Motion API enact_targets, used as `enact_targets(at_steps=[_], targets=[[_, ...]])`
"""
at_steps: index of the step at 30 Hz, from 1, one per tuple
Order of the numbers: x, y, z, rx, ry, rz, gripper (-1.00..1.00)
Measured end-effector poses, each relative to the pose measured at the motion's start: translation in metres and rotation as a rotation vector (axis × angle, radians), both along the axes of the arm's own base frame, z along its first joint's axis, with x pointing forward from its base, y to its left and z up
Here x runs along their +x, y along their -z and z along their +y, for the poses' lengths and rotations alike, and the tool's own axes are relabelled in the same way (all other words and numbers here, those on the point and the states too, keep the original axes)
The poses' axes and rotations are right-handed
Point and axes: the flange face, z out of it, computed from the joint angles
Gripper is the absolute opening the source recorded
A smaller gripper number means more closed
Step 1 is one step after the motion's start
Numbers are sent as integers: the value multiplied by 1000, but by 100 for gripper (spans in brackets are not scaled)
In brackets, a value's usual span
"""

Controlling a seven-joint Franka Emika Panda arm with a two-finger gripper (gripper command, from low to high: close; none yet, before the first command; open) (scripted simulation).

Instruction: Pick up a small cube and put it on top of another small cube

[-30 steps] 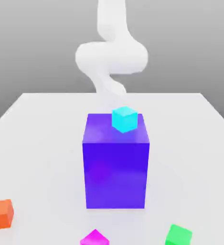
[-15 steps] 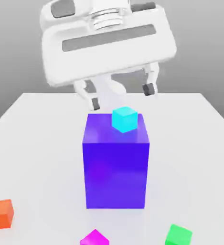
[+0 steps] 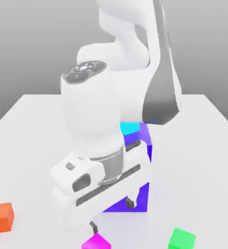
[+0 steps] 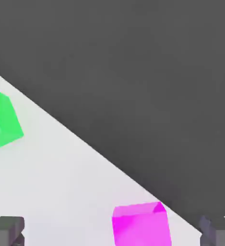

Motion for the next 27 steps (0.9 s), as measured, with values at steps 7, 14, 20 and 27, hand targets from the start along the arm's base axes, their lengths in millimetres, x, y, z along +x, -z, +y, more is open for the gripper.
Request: enact_targets(at_steps=[7,14,20,27], targets=[[-5,82,-11,-82,-74,24,0],[-6,95,-12,-81,-74,28,-100],[-5,33,-7,-80,-106,27,-100],[-2,8,73,-78,-629,9,-100]])
